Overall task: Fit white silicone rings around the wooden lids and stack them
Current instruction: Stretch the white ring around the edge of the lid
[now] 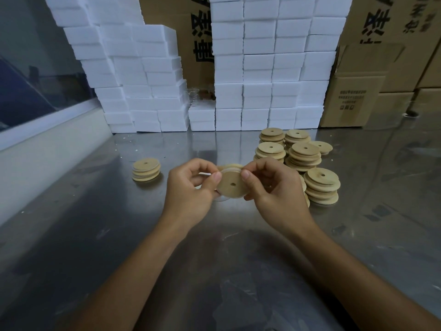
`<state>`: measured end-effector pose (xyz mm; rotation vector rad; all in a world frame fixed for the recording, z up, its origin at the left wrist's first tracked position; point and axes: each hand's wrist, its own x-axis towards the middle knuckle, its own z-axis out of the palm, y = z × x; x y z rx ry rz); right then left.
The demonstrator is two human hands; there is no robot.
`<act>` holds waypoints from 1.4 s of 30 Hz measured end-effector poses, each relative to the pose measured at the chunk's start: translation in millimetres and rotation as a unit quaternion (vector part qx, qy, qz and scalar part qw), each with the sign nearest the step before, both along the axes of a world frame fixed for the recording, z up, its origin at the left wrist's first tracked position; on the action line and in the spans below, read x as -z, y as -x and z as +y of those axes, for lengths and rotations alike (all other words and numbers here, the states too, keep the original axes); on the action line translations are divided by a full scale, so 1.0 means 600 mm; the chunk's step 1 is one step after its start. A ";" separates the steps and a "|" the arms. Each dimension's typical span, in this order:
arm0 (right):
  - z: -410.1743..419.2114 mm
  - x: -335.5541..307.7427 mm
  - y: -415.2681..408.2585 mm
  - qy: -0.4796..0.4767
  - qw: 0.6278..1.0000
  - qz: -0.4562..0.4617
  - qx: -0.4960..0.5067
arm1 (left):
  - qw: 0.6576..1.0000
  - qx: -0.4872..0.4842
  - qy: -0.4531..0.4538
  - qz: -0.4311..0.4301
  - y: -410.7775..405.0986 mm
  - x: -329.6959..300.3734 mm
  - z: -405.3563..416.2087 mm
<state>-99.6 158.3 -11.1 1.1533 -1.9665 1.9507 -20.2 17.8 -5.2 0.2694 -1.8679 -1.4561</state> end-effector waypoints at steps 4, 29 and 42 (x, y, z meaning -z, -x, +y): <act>0.001 -0.005 0.000 0.013 0.999 -0.052 -0.004 | 0.988 0.015 -0.157 0.008 0.002 -0.006 0.007; 0.001 -0.002 -0.005 -0.046 0.996 -0.051 0.062 | 0.962 -0.034 -0.270 0.003 -0.004 -0.007 -0.076; 0.004 -0.009 -0.013 -0.045 0.996 0.033 0.071 | 0.908 -0.164 -0.385 0.037 0.003 0.021 -0.221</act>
